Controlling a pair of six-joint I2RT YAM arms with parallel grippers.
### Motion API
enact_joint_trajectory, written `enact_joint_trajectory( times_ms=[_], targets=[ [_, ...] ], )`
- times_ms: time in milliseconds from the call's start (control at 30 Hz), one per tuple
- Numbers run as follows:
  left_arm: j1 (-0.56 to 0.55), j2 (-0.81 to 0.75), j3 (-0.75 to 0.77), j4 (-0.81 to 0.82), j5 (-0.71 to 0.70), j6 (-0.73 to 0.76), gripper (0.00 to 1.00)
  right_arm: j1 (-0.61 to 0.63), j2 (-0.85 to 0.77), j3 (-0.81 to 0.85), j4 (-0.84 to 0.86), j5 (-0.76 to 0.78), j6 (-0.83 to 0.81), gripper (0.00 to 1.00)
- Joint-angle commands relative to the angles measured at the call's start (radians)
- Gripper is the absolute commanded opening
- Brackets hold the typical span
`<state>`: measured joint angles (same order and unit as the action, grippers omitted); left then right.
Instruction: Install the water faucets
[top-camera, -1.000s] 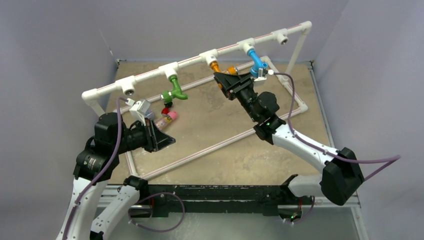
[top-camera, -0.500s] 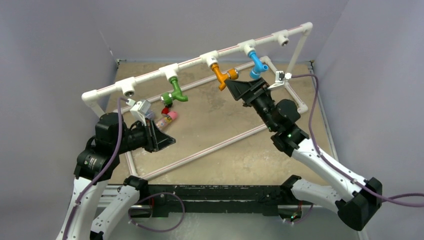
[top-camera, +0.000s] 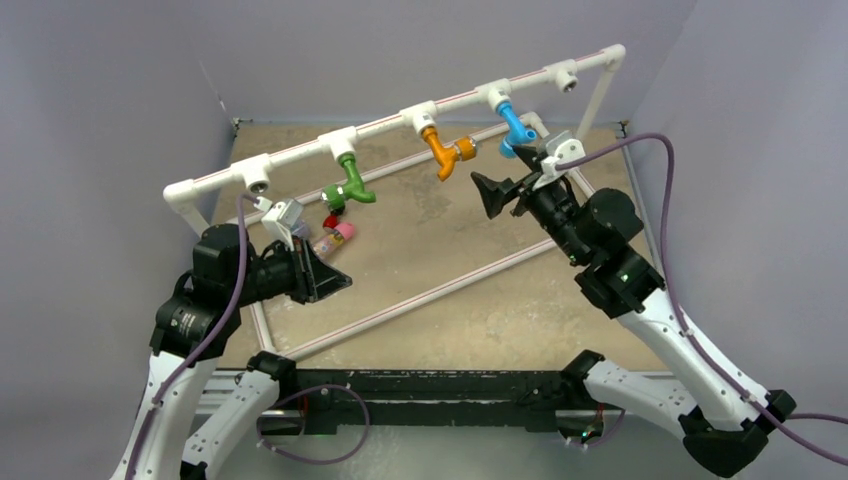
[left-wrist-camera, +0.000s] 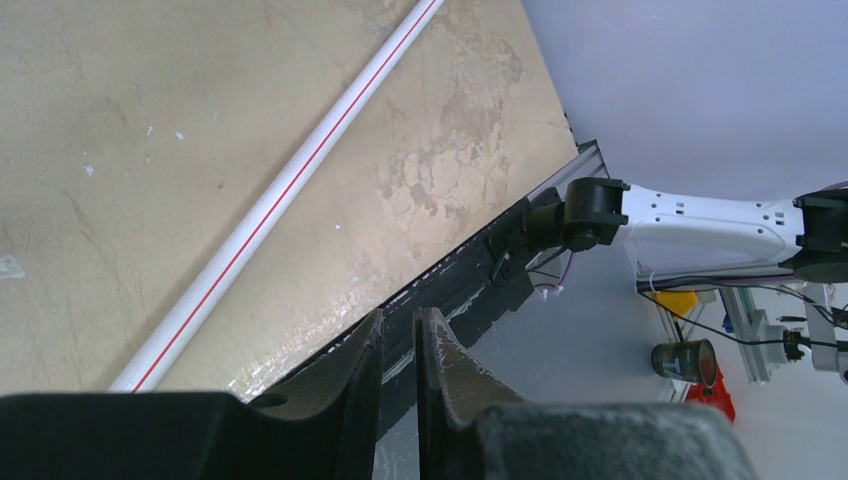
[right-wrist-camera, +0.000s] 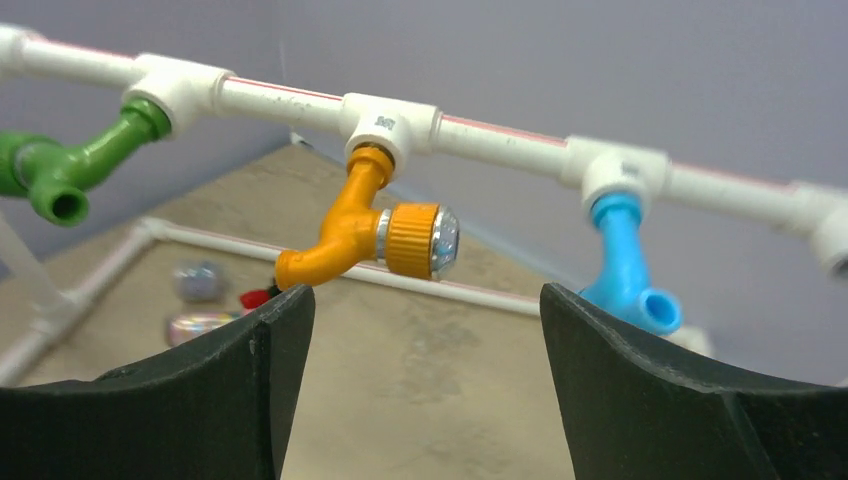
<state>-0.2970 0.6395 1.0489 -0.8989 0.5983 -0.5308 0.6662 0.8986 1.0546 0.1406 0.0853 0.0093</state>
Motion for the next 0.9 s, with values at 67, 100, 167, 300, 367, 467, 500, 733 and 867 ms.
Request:
enact_joint_trajectory(
  times_ms=[67, 100, 167, 300, 367, 467, 500, 733, 867],
  targets=[
    [-0.005, 0.008, 0.003, 0.038, 0.012, 0.017, 0.16, 0.059, 0.023, 0.075, -0.154, -0.008, -0.687, 0.82],
    [-0.005, 0.009, 0.002, 0.037, 0.012, 0.018, 0.16, 0.095, 0.012, 0.049, -0.107, 0.045, -0.758, 0.83],
    [-0.005, 0.011, 0.002, 0.035, 0.012, 0.018, 0.16, 0.178, 0.01, 0.013, -0.036, 0.155, -0.908, 0.86],
    [-0.006, 0.012, 0.005, 0.035, 0.012, 0.021, 0.16, 0.265, 0.057, -0.025, 0.053, 0.303, -1.168, 0.87],
    [-0.007, 0.012, 0.009, 0.032, 0.011, 0.024, 0.16, 0.293, 0.08, -0.056, 0.139, 0.351, -1.302, 0.88],
    [-0.007, 0.012, 0.011, 0.028, 0.002, 0.028, 0.16, 0.306, 0.112, -0.11, 0.318, 0.403, -1.472, 0.9],
    [-0.007, 0.01, 0.011, 0.028, 0.002, 0.028, 0.16, 0.309, 0.126, -0.124, 0.366, 0.411, -1.525, 0.9],
    [-0.008, 0.012, 0.013, 0.025, 0.001, 0.029, 0.16, 0.309, 0.252, -0.095, 0.534, 0.381, -1.607, 0.91],
    [-0.01, 0.012, 0.019, 0.021, -0.004, 0.033, 0.16, 0.309, 0.338, -0.06, 0.612, 0.4, -1.625, 0.88]
  ],
)
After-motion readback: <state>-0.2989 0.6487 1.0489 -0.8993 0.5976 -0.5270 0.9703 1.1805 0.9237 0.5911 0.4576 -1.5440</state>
